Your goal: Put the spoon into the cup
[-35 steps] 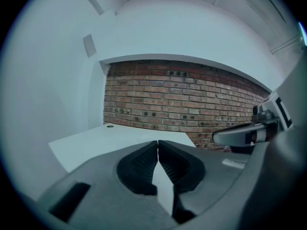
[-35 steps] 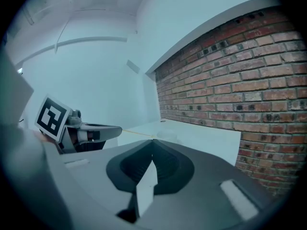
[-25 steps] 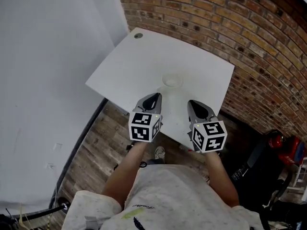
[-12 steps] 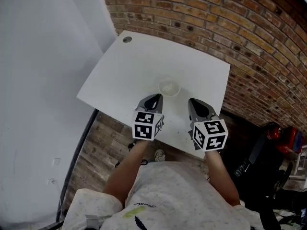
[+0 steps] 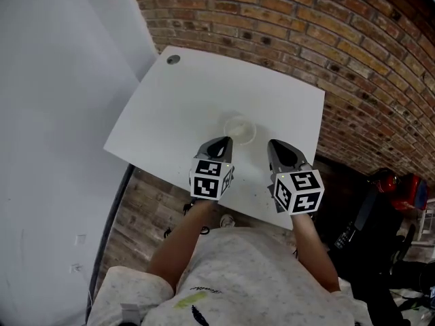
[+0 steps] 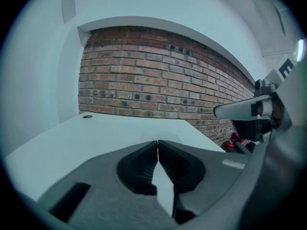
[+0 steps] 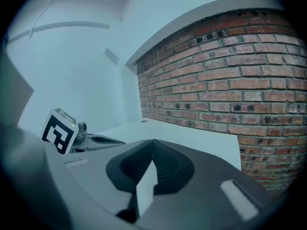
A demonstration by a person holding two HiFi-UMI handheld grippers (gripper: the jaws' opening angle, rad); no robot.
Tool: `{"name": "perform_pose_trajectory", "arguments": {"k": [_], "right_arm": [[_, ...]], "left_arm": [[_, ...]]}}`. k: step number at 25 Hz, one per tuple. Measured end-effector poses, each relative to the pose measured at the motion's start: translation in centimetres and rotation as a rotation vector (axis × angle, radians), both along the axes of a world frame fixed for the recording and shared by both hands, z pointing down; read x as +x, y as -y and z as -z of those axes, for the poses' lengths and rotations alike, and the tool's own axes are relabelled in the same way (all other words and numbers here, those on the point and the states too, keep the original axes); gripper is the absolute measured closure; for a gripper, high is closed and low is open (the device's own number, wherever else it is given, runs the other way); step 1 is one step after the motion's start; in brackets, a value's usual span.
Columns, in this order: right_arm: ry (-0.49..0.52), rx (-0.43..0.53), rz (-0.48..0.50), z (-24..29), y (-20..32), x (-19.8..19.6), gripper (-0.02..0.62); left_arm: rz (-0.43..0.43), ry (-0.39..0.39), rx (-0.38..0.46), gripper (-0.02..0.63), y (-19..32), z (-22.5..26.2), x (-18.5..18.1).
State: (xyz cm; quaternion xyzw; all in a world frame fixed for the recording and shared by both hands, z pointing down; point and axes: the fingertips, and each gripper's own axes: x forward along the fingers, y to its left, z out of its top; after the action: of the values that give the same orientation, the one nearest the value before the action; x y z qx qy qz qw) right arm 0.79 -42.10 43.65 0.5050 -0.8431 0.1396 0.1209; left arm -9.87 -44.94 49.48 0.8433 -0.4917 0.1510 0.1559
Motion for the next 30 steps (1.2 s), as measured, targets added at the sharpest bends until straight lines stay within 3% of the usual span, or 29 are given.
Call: {"name": "perform_pose_trajectory", "arguments": {"k": [30], "right_arm": [[-0.001,-0.011,-0.001,-0.5,0.2,0.1,0.584]], "left_arm": [[-0.018,0.027,-0.024,0.597,0.8,-0.9,0.5]]}}
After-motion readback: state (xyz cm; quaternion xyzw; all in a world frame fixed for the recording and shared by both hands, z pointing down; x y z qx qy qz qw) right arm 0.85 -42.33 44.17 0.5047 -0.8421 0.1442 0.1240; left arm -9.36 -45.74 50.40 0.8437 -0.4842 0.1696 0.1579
